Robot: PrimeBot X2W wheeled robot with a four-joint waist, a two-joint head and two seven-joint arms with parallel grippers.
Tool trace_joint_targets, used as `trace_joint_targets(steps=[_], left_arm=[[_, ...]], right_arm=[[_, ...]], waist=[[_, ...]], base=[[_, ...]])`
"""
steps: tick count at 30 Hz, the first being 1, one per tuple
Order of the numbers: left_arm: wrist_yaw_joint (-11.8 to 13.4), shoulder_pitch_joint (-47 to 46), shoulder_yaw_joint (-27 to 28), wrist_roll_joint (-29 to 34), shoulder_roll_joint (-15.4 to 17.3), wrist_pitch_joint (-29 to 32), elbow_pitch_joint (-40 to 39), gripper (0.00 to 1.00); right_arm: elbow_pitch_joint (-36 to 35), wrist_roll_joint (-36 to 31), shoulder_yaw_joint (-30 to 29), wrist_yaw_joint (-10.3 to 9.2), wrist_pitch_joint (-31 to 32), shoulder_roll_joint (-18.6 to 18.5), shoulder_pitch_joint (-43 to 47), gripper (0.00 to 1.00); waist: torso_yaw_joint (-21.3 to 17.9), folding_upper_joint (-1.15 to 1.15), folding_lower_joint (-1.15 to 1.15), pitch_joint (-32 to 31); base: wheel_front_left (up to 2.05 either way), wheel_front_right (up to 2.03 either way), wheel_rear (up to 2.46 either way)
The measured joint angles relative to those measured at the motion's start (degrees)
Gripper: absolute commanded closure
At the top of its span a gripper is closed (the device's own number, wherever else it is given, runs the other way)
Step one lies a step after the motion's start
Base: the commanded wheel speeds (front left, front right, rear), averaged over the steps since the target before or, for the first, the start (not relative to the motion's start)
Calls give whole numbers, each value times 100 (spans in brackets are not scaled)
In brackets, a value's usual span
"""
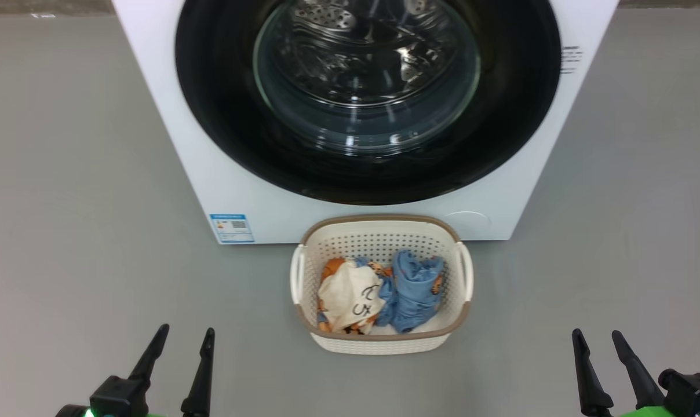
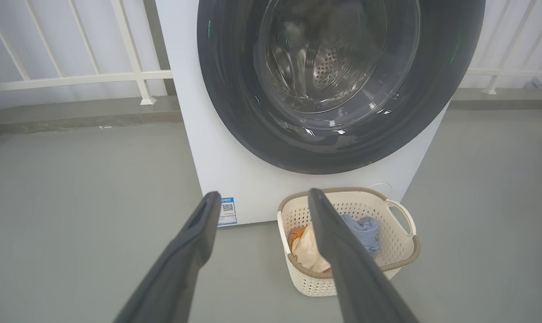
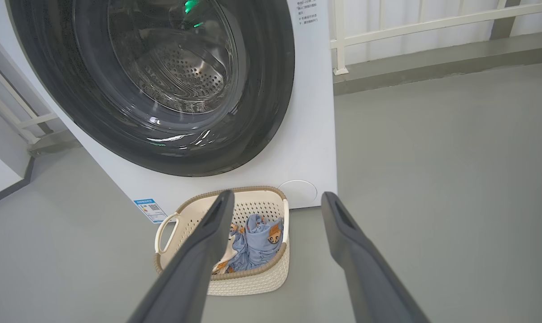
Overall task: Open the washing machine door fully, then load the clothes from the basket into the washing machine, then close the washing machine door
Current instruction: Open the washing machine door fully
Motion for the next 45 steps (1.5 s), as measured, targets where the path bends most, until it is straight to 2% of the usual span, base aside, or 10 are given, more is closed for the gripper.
trace_joint_targets(steps=[17,24,44,45], left_arm=[[-1,-5,32,3,-11,0,16,0],[-1,-5,20,-200,-52,0,-5,0],[-1,-6,-70,-302,-107,0,12,0],[-1,-6,-69,-314,-123,0,12,0]], right_arm=[[-9,0,5,0,0,5,-4,0],[-20,0,-1,0,0,-3,-5,0],[-30,104,81,0,0,-1,-23,0],[-30,145,108,0,0,-2,-40,23]], waist=[[-29,0,0,38],[-44,0,0,51],[-19,0,0,14],[-24,0,0,16]], base=[[122,122,-245],[94,94,-187],[11,11,-22],[0,0,0]])
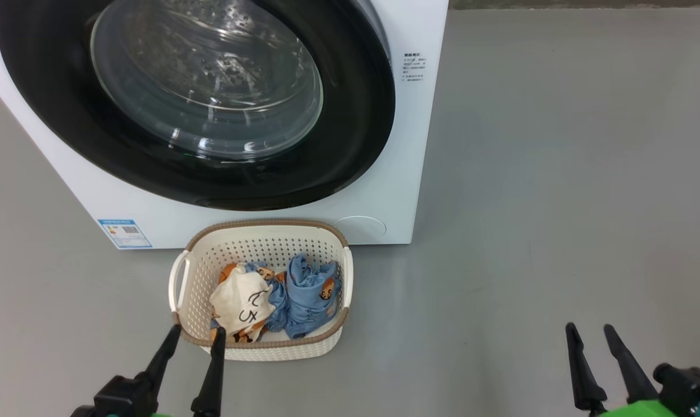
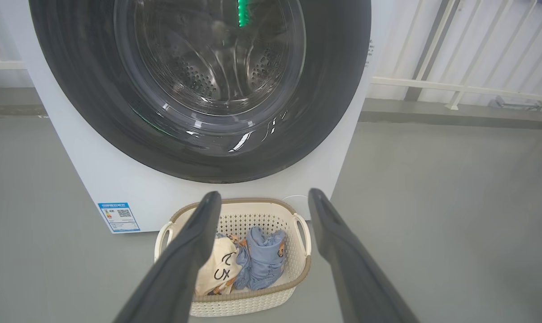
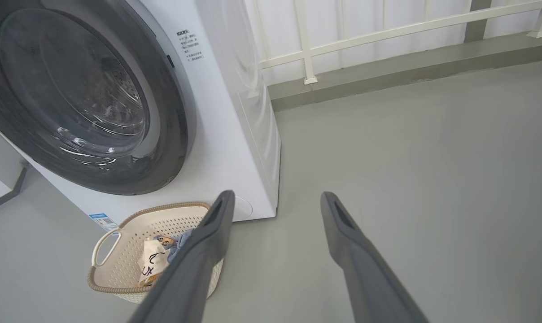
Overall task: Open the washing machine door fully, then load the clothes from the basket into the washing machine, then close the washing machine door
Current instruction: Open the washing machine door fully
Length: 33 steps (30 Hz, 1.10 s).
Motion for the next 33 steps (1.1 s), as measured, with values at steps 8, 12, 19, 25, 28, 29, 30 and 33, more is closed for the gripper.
trace_joint_targets(steps=[8,12,19,25,28,29,30,33], left_arm=[[0,-4,7,-21,-49,0,-5,0],[0,-30,15,-21,-75,0,-10,0],[0,-204,8,-65,-114,-4,-36,0],[0,-450,-81,-84,-122,-38,-62,0],[0,-592,-133,-110,-136,-40,-70,0],[0,-628,-148,-112,-142,-40,-74,0],[0,-656,-165,-112,-144,-40,-75,0],[0,-749,-207,-112,-153,-40,-76,0]], right_arm=[[3,628,233,0,0,-57,-477,100],[-1,1216,302,0,-1,-70,-852,100],[-35,2454,541,0,-2,-253,-1967,100],[11,3299,715,0,-29,-459,-2898,100],[108,3719,855,-1,-44,-624,-3365,100],[146,3888,892,0,-44,-670,-3511,100],[181,4034,939,0,-44,-721,-3643,100],[305,4604,1173,0,-45,-898,-4000,100]], waist=[[-14,0,0,52],[-20,0,0,100],[-18,0,0,294],[30,0,0,524],[77,0,0,649],[98,0,0,689],[121,0,0,727],[206,0,0,831]], base=[[0,0,0],[0,0,0],[0,0,0],[0,0,0],[0,0,0],[0,0,0],[0,0,0],[0,0,0]])
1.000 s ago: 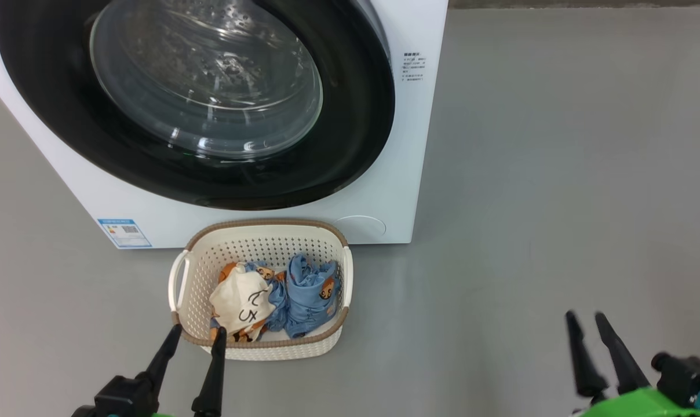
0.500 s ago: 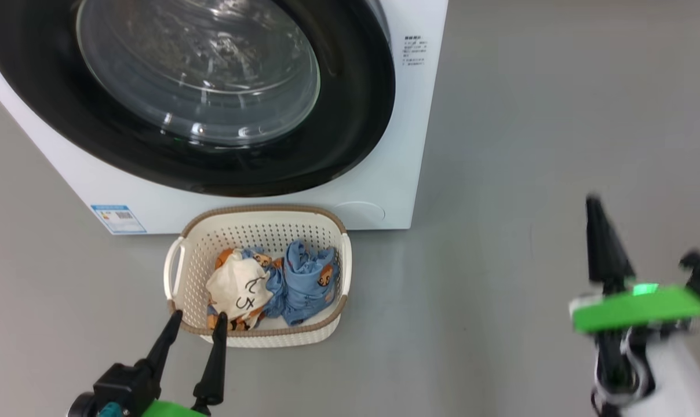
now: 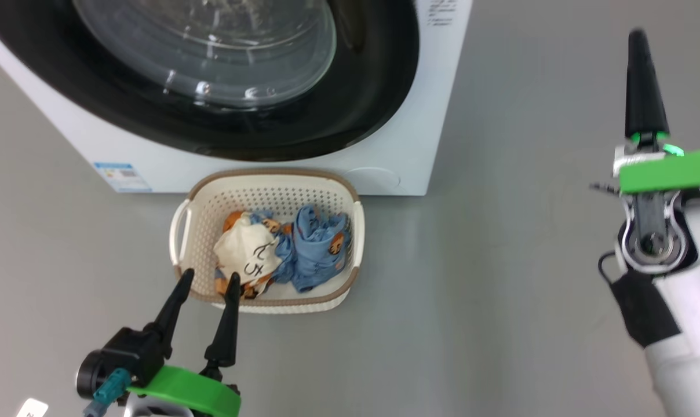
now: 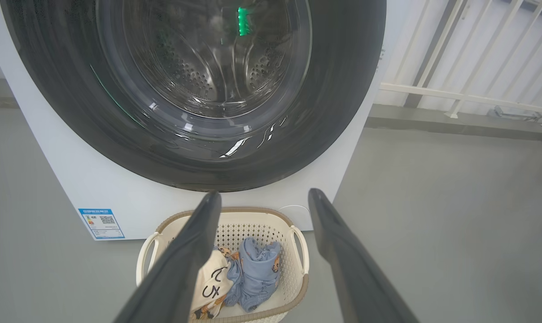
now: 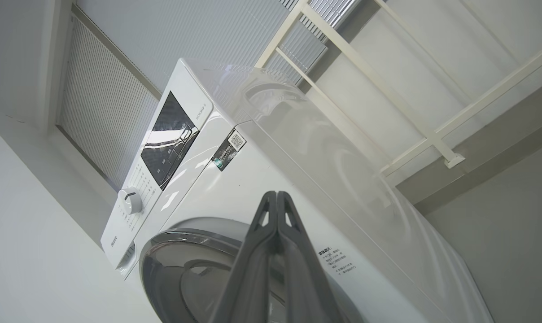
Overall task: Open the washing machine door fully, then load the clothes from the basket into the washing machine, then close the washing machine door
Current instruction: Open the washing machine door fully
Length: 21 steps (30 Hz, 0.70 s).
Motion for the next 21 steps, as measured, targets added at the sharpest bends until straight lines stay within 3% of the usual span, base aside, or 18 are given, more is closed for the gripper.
trace_joint_targets(steps=[5,12,21], left_arm=[[0,-122,-73,-5,-13,0,-2,0],[0,-361,-208,-76,-48,0,-9,0],[0,-608,-378,-152,-77,0,-12,0]], right_arm=[[136,865,332,-1,126,-307,-451,100],[500,2098,576,-1,1044,-800,-1309,100],[1251,2488,1068,-1,2552,-1091,-2103,100]], waist=[[129,0,0,143],[335,0,0,465],[586,0,0,869]], base=[[0,0,0],[0,0,0],[0,0,0]])
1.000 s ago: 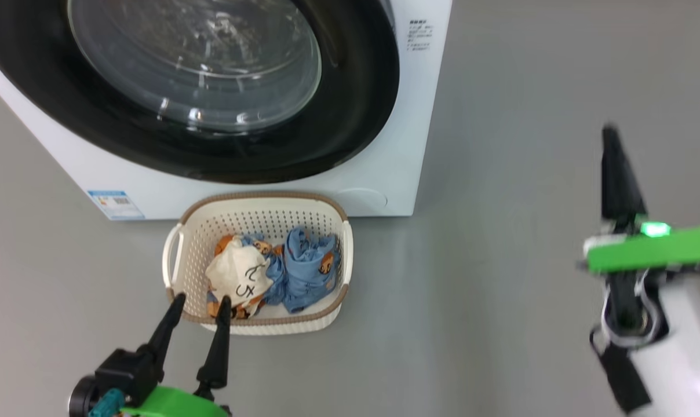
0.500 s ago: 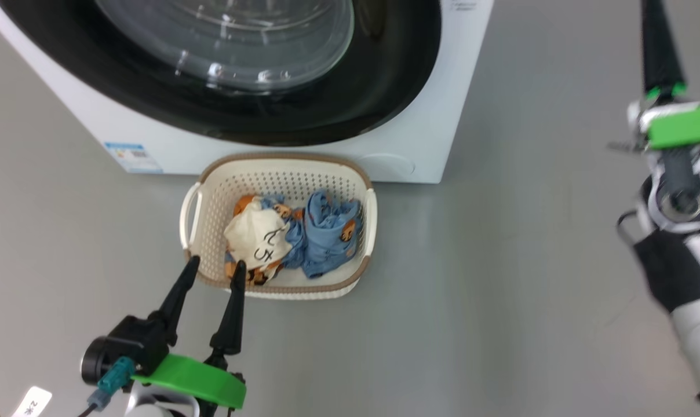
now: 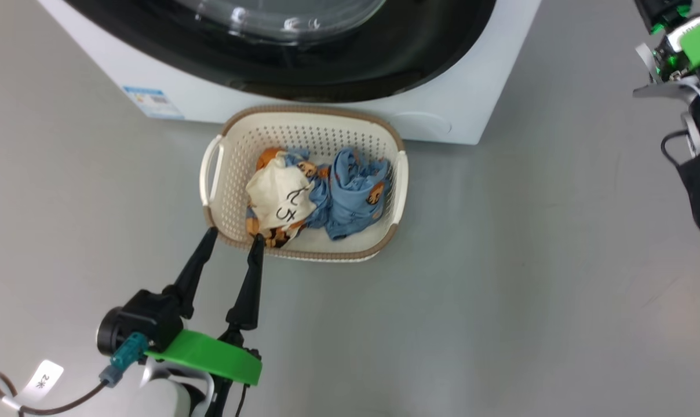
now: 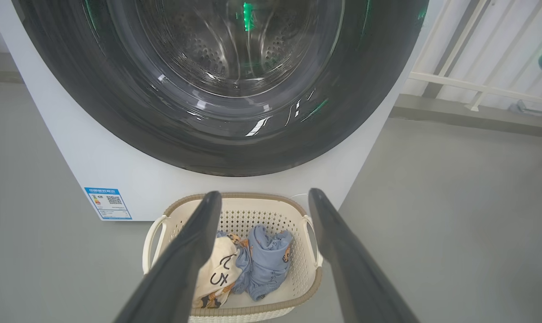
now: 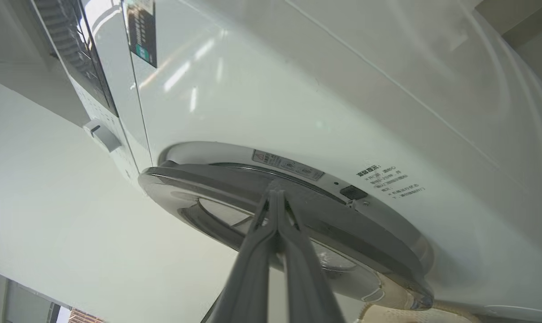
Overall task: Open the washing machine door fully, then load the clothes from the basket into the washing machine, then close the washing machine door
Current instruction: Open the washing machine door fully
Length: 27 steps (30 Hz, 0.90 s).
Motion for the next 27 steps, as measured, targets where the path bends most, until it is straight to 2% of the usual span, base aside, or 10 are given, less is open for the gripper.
trace_joint_targets(steps=[13,27], left_arm=[[0,-355,-134,-58,-38,0,-27,0],[0,-692,-227,-332,-65,0,-113,0]], right_arm=[[777,630,-154,0,1166,148,-1067,100],[1301,524,-73,0,1895,166,-1926,100]], waist=[[231,0,0,524],[457,0,0,1065]], base=[[0,0,0],[0,0,0]])
